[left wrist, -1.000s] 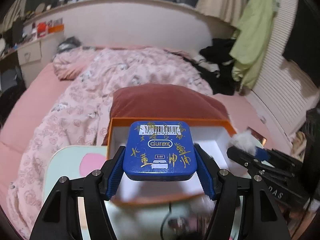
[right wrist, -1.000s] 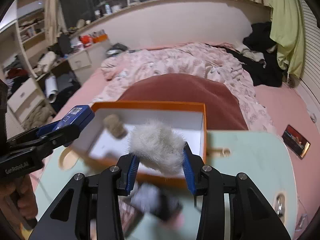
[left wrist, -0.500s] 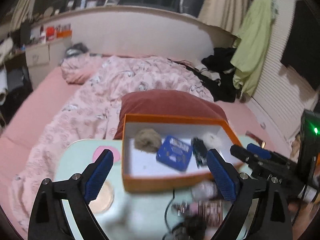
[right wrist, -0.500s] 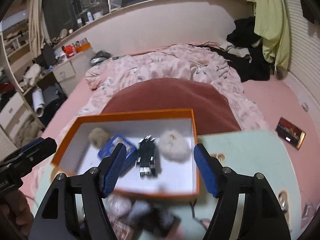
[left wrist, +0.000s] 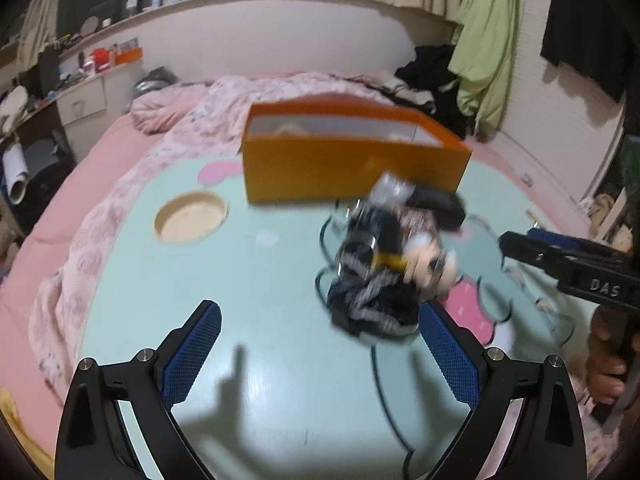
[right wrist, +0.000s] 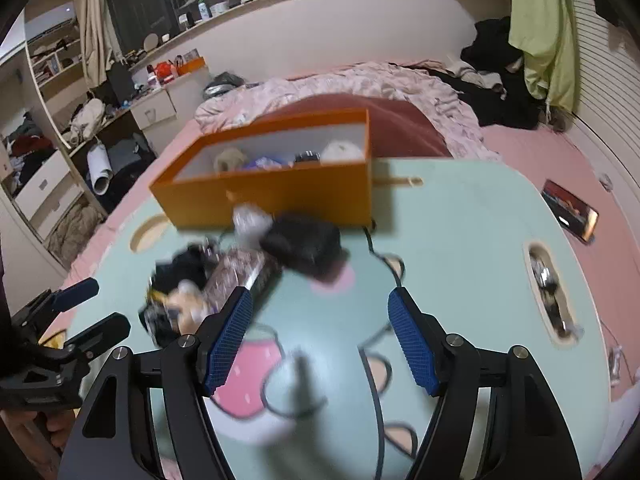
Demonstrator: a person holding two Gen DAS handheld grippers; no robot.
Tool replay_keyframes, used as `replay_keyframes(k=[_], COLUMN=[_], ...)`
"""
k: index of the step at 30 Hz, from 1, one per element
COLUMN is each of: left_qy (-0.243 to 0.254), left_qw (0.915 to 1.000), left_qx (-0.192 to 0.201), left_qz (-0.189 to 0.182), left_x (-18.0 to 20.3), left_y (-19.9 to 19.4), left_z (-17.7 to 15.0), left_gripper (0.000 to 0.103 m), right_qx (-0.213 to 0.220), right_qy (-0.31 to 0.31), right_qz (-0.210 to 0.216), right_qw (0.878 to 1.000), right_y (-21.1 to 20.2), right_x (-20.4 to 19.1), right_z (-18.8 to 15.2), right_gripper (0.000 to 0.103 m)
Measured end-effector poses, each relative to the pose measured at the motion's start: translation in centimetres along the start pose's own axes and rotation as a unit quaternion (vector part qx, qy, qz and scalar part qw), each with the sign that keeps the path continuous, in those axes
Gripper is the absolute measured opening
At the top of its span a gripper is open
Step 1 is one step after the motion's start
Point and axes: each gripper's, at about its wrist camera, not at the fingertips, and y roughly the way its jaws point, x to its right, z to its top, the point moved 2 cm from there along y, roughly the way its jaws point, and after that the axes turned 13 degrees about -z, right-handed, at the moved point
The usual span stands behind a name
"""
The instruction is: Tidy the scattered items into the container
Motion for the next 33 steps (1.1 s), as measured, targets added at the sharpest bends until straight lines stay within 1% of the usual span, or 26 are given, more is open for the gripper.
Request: replay_keyframes(k=[3, 5, 7, 8, 9, 10, 11, 13, 18, 33], left_qy=[0.006, 0.014, 0.015, 0.015, 0.015, 0.015, 0.015, 0.016, 0.017, 0.02], left_qw=[0.9992, 0.9985, 0.9986, 0.9986, 0.9986, 0.9987, 0.9987, 0.9987, 0.9988, 0.9989], left_qx=[-0.035, -0.036, -0.037, -0.037, -0.037, -0.036, -0.035, -0.034, -0.033, -0.032], left_qz=[0.021, 0.039, 0.036, 0.035, 0.034, 0.034, 0.034, 0.034, 0.032, 0.029], left_x=[-0.3, -0.3, -0.3, -0.3, -0.3, -0.3, -0.3, -0.3, -0.4, -0.1], left_y=[1.6, 1.9, 1.9, 1.9, 1.9, 2.0, 2.0, 2.0, 2.0, 1.9], left_z=[-1.0, -1.5, -1.6, -1.6, -1.6, -1.6, -1.7, -1.8, -1.8, -1.9], left_gripper=[0.099, 0.102, 0.103, 0.103, 0.103, 0.103, 0.103, 0.103, 0.103, 0.103], right_qx=[-0.019, -0.043, -0.046, -0.049, -0.052, -0.057, -0.056, -0.049, -0.046, -0.043], right_qy=[-0.008, -0.008, -0.009, -0.015, -0.028, -0.048, -0.071, -0.09, -0.091, -0.096], right_qz=[-0.012, -0.017, -0.022, -0.025, -0.03, -0.04, -0.054, -0.05, -0.046, -0.043], right_qw=[1.0, 0.999, 0.999, 0.998, 0.998, 0.996, 0.994, 0.993, 0.994, 0.994], right_y=[0.9, 1.8, 2.2, 2.4, 2.7, 3.0, 3.2, 3.3, 3.4, 3.4], right_x=[-0.1, -0.1, -0.1, -0.2, -0.6, -1.1, -1.7, -2.3, -1.9, -2.4], right_z=[-1.1, -1.7, -1.9, -2.0, -2.0, -2.1, -2.2, -2.3, -2.5, -2.7], right_gripper=[0.071, 0.071, 0.082, 0.09, 0.098, 0.103, 0.103, 0.103, 0.103, 0.103])
